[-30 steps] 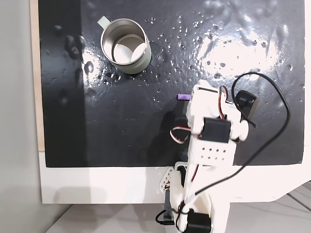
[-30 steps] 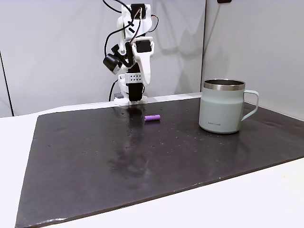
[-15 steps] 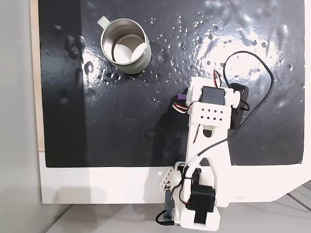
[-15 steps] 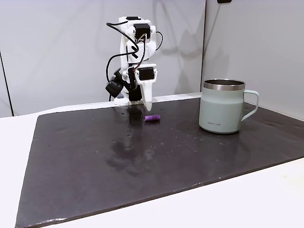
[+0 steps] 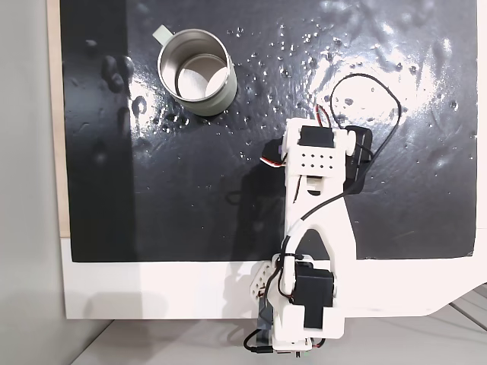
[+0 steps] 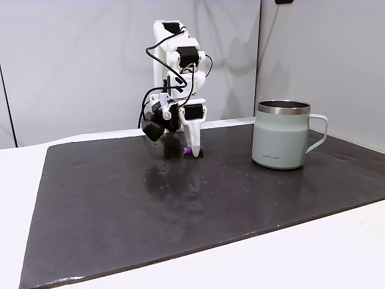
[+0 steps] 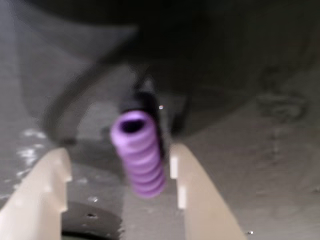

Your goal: Grasp a pengrip and put it in the cup.

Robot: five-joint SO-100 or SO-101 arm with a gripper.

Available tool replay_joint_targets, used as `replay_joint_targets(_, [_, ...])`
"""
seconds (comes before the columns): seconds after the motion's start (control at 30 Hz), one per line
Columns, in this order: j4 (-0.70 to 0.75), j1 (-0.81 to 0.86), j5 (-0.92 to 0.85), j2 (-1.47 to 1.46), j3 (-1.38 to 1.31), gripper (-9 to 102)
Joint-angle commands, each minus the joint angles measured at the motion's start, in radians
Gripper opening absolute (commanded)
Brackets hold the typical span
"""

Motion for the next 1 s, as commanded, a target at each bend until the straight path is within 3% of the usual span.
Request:
replay_joint_targets(0.0, [-0.029, -0.031, -0.017, -0.003, -0.002, 20])
replay_joint_targets(0.17, [-0.035, -0.055, -0.017, -0.025, 0.018, 17])
replay_joint_targets(0.37, [-0.026, -0.058, -0.023, -0.038, 0.020, 2])
replay_joint_targets(0.53, [0.017, -0.055, -0.026, 0.000, 0.012, 0])
replay_joint_targets(0.97, [0.476, -0.040, 0.000, 0.368, -0.322, 0])
